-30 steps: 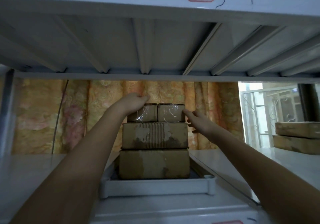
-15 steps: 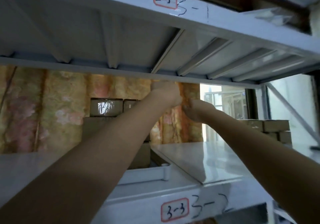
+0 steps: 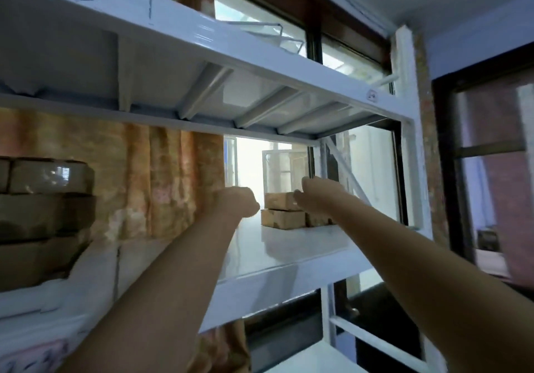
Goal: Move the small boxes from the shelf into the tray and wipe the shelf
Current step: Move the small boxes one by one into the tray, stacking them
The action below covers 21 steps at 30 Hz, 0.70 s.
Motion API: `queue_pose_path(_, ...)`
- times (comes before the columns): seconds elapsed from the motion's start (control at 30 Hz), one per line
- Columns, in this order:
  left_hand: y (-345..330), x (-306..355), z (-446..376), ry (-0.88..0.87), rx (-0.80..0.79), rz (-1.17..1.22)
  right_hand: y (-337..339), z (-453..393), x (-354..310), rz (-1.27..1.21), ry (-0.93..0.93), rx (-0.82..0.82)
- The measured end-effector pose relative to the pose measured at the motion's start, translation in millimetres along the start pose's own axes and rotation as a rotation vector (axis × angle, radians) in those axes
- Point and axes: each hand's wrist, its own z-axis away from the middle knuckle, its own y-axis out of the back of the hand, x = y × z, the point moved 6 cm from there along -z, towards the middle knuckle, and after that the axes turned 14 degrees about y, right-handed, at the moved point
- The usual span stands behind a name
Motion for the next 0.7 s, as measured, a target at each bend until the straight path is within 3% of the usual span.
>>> queue_pose_path(0.23, -22, 121, 13, -0.102, -0.092, 0.144, 17, 25, 99, 0.045, -0.056, -0.05)
queue_pose_path(0.37, -26, 145, 5, -0.044, -0.081, 0.047, 11, 34, 139, 0.0, -0.086, -0.09)
queue_pose_path(0.57, -14, 176, -10, 0.007, -0.234, -0.155, -12, 26, 180, 0.038, -0.08, -0.146)
queue_pose_path(0.7, -7, 201, -25, -0.002, -0.204, -0.205, -26, 4, 204, 0.087, -0.077, -0.142)
